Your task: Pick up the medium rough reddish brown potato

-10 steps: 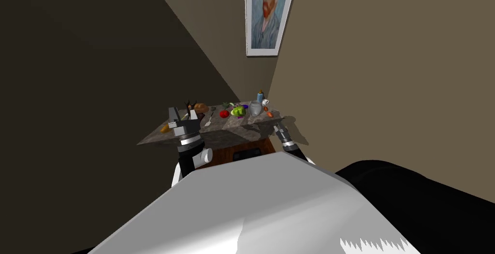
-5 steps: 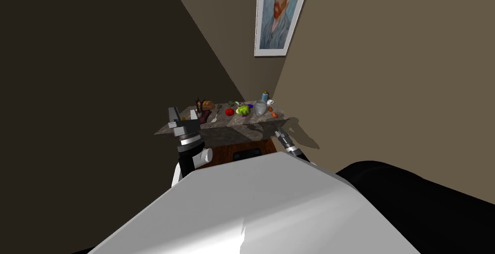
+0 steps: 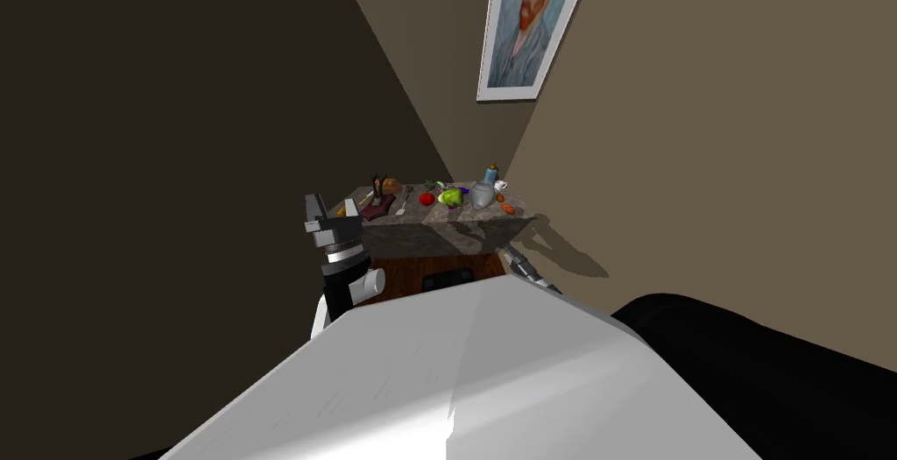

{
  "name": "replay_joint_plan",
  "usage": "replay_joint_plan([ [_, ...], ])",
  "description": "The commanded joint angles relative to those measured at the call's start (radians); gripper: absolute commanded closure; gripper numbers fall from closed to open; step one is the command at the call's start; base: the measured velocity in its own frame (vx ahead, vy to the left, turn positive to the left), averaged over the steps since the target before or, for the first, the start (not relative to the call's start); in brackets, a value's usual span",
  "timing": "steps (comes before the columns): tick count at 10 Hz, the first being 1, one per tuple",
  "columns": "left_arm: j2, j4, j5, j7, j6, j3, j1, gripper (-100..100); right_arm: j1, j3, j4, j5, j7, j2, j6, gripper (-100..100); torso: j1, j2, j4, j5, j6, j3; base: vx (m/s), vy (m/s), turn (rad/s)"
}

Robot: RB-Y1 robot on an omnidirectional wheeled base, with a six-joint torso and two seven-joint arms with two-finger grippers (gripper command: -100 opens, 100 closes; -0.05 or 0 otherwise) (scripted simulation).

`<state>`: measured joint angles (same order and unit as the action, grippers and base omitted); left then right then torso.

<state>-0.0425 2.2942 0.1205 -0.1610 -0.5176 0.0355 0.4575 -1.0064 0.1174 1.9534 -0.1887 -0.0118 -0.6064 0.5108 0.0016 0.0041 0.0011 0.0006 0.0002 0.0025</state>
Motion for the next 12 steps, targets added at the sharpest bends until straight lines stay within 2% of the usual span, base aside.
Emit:
replay_joint_plan([
  [1, 0.000, 0.000, 0.000, 0.000, 0.000, 0.000, 0.000, 0, -0.014, 0.002, -0.009, -0.004, -0.004, -0.035, -0.010, -100, 0.000, 0.000, 0.000, 0.000, 0.000, 0.000, -0.036, 0.044, 0.125],
  [2, 0.000, 0.000, 0.000, 0.000, 0.000, 0.000, 0.000, 0, -0.049, 0.010, -0.036, -0.010, -0.009, -0.073, -0.016, -100, -0.001, 0.000, 0.000, 0.000, 0.000, 0.000, -0.044, 0.054, 0.234],
  [3, 0.000, 0.000, 0.000, 0.000, 0.000, 0.000, 0.000, 0, -0.049, 0.010, -0.036, -0.010, -0.009, -0.085, -0.016, -100, -0.001, 0.000, 0.000, 0.000, 0.000, 0.000, -0.035, 0.041, 0.116],
  [4, 0.000, 0.000, 0.000, 0.000, 0.000, 0.000, 0.000, 0, -0.083, 0.016, -0.065, -0.016, -0.015, -0.123, -0.023, -100, -0.002, 0.000, 0.000, 0.000, 0.000, 0.000, -0.033, 0.057, 0.262],
  [5, 0.000, 0.000, 0.000, 0.000, 0.000, 0.000, 0.000, 0, -0.083, 0.016, -0.065, -0.016, -0.015, -0.137, -0.023, -100, -0.001, 0.000, 0.000, 0.000, 0.000, 0.000, -0.024, 0.041, 0.106],
  [6, 0.000, 0.000, 0.000, 0.000, 0.000, 0.000, 0.000, 0, -0.115, 0.022, -0.094, -0.022, -0.021, -0.177, -0.031, -100, -0.002, -0.001, 0.000, 0.000, 0.001, 0.000, -0.027, 0.049, 0.174],
  [7, 0.000, 0.000, 0.000, 0.000, 0.000, 0.000, 0.000, 0, -0.115, 0.022, -0.094, -0.022, -0.021, -0.190, -0.031, -100, -0.001, -0.001, 0.000, 0.000, 0.000, 0.000, -0.024, 0.035, 0.116],
  [8, 0.000, 0.000, 0.000, 0.000, 0.000, 0.000, 0.000, 0, -0.146, 0.027, -0.123, -0.028, -0.028, -0.231, -0.039, -100, -0.002, -0.001, 0.000, -0.001, 0.000, 0.000, -0.022, 0.040, 0.251],
  [9, 0.000, 0.000, 0.000, 0.000, 0.000, 0.000, 0.000, 0, -0.146, 0.027, -0.123, -0.028, -0.028, -0.243, -0.039, -100, -0.002, -0.001, 0.000, 0.000, 0.000, -0.001, -0.022, 0.035, 0.110],
  [10, 0.000, 0.000, 0.000, 0.000, 0.000, 0.000, 0.000, 0, -0.176, 0.032, -0.154, -0.033, -0.035, -0.282, -0.047, -100, -0.002, -0.001, 0.000, -0.001, 0.000, -0.001, -0.023, 0.052, 0.202],
  [11, 0.000, 0.000, 0.000, 0.000, 0.000, 0.000, 0.000, 0, -0.176, 0.032, -0.154, -0.033, -0.035, -0.297, -0.047, -100, -0.002, -0.001, 0.000, 0.000, 0.000, 0.000, -0.020, 0.040, 0.103],
  [12, 0.000, 0.000, 0.000, 0.000, 0.000, 0.000, 0.000, 0, -0.204, 0.035, -0.184, -0.038, -0.042, -0.338, -0.055, -100, -0.002, -0.001, 0.000, 0.000, 0.000, -0.001, -0.020, 0.042, 0.209],
])
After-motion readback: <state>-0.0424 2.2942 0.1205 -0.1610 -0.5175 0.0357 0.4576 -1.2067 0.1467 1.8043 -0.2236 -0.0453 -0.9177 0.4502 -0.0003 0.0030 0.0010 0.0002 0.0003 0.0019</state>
